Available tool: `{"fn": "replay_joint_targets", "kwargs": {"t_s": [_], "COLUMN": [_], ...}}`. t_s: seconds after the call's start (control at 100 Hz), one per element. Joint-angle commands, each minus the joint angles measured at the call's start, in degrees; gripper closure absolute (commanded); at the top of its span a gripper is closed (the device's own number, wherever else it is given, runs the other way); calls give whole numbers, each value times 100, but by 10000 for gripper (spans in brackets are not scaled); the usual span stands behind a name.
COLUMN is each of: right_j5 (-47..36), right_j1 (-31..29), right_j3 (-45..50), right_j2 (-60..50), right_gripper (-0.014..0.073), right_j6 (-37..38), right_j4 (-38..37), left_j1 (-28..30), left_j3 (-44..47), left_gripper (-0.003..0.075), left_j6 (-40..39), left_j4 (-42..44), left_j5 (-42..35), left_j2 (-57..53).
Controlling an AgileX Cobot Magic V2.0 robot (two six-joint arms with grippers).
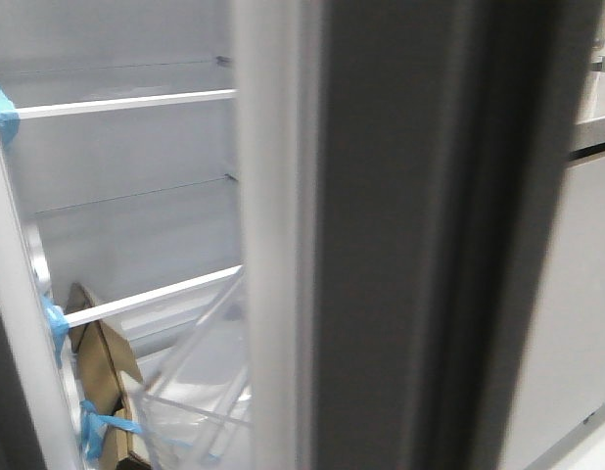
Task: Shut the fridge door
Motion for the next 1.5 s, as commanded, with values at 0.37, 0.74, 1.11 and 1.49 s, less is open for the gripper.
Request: {"fn": "replay_joint_targets", "kwargs": {"t_s": [0.37, 0.74, 1.11, 1.49], "right_j5": [-580, -580, -601, -1072], "right_j1": [15, 15, 58, 415], "right_j3": [-621, -1256, -1831, -2408], "right_j2": [1023, 1822, 2594, 3549], "right_gripper": [638, 638, 638, 638], "right_j6": [-691, -1013, -1282, -1474], "right_j4": [646, 839, 1100, 1100], "left_j1": [27, 27, 27, 27], "left_j3": [201, 201, 201, 201], "left_gripper": [740, 740, 740, 740], "left_j6": [-25, -25, -25, -25], "left_j4": [-23, -23, -23, -23], "left_j5": [-416, -416, -416, -416], "left_j2": [-59, -59, -59, -59]}}
